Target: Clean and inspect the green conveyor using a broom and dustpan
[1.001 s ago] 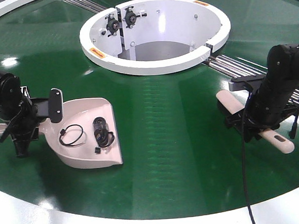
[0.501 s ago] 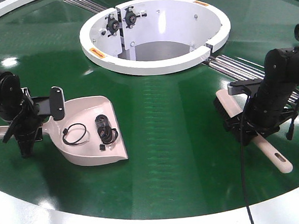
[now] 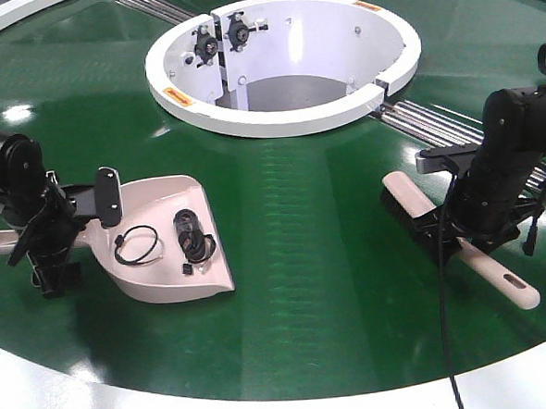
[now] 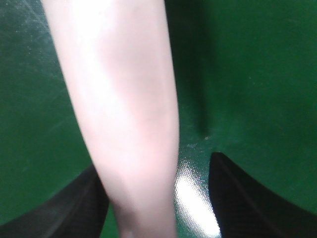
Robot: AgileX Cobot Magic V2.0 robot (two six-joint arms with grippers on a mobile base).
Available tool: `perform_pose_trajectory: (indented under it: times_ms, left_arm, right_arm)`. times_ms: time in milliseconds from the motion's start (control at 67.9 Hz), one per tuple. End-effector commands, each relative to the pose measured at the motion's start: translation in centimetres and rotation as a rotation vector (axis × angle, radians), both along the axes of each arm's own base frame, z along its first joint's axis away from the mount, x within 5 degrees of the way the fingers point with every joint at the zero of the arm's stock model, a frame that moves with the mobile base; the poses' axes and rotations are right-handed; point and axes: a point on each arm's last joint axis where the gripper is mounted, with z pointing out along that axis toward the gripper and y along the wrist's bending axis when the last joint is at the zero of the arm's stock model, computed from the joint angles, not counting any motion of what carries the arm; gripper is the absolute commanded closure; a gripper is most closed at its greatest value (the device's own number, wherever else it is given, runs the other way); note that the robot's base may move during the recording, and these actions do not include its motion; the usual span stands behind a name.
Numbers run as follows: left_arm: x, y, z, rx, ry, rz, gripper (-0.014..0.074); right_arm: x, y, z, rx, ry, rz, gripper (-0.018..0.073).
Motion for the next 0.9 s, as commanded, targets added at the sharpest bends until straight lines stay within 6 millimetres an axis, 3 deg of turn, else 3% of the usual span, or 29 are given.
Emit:
perform_pose_trajectory:
  times_ms: [0,191,618,883]
  left_arm:
    - [0.0,-0.3,2.7,-0.022,-0.073,0.012,-0.0057]
    - [-0.6,-0.2,3.3,-0.021,-0.057,0.026,-0.0046]
    - [-2.7,-0.6,7.5,-0.133,-0.103,0.088,-0.0006]
    - [-5.9,-0.6,13.5,-0.3,-0.245,0.298,0.0011]
  right_arm:
    - [0.0,-0.2,3.4,0.0,-0.12,0.007,0.0132]
    - [-0.5,-0.4,5.8,-0.014,-0.206,0.014,0.0132]
    - [-3.1,-0.6,11.5,-0.008,-0.34,0.012,0.0132]
    - [-6.6,-0.7,17.2,0.019,-0.544,0.003,0.0132]
